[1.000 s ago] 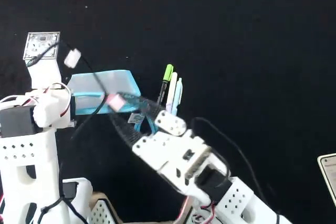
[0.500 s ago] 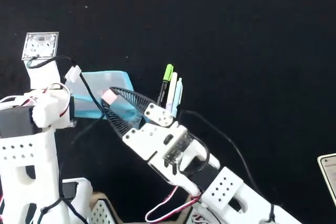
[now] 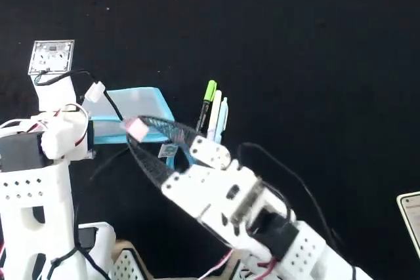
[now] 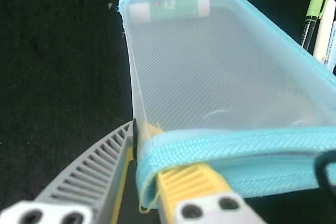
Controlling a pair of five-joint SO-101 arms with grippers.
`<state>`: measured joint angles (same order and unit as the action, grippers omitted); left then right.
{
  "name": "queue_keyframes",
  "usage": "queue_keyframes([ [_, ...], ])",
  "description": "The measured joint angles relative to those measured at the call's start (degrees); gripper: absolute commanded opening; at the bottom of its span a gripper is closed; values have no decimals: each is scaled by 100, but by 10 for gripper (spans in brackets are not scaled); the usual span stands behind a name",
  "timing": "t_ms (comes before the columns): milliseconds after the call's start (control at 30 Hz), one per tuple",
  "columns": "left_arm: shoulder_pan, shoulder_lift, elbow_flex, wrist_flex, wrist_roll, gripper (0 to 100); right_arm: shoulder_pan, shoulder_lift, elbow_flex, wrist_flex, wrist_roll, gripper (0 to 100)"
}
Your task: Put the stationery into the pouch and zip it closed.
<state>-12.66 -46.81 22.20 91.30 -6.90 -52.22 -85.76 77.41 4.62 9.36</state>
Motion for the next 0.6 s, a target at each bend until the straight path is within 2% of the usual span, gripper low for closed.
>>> queue_keyframes([
  [133, 0, 0, 0, 0, 0, 30, -97, -589, 747, -26, -9, 11],
  [367, 0, 0, 0, 0, 0, 30, -105, -633, 1459, -985, -18, 11],
  [600, 18, 0, 0, 0, 0, 30, 554, 343, 1468, -1705, -18, 11],
])
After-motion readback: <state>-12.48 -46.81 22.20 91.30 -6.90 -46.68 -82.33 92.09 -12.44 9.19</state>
